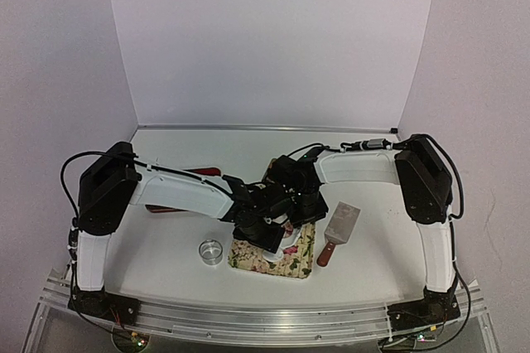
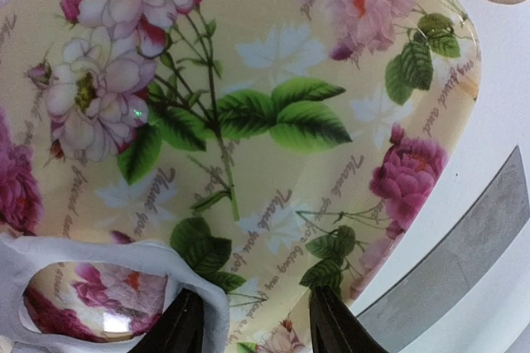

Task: Roll out the dumpling wrappers from the dough
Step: Remove the dumpling wrapper from the work surface, then pick up the spatula from the center of the board.

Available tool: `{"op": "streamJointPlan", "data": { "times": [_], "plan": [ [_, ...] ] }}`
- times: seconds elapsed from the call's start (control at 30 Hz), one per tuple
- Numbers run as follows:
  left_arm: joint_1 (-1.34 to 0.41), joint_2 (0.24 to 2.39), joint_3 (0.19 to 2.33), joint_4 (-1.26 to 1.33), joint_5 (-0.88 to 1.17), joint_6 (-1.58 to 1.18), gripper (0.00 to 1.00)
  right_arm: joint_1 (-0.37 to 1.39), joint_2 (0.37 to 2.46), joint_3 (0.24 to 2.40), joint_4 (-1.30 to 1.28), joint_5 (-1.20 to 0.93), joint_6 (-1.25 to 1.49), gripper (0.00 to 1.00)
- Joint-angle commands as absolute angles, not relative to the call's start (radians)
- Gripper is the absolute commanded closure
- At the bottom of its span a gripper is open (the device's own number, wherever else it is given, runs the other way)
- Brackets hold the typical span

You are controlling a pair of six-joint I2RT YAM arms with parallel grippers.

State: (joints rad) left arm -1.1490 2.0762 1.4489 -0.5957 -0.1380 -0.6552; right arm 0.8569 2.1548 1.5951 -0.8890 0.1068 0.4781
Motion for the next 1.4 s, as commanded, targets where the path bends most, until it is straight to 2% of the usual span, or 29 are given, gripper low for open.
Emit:
{"op": "streamJointPlan", "data": {
  "times": [0.0,0.47,0.73,1.03,1.37],
  "plan": [
    [-1.178,2.120,1.473,-0.643,-0.154,-0.650,0.26,0.847,2.200,1.591,-0.904,0.106,0.474,0.74],
    [-1.235,2.079,1.373,-0.683,-0.178,-0.642,0.26,0.836,2.202,1.591,-0.907,0.132,0.489,0.77],
    [-1.234,2.052,1.403,-0.706,-0.189,-0.674,0.24,0.834,2.187,1.612,-0.909,0.103,0.493,0.77],
    [-1.155,1.957,1.548,-0.722,-0.143,-0.729,0.20,0.814,2.131,1.751,-0.920,0.020,0.512,0.71],
    [-1.093,1.844,1.450,-0.675,-0.036,-0.783,0.19,0.749,2.084,1.794,-0.933,-0.025,0.506,0.63]
  ]
}}
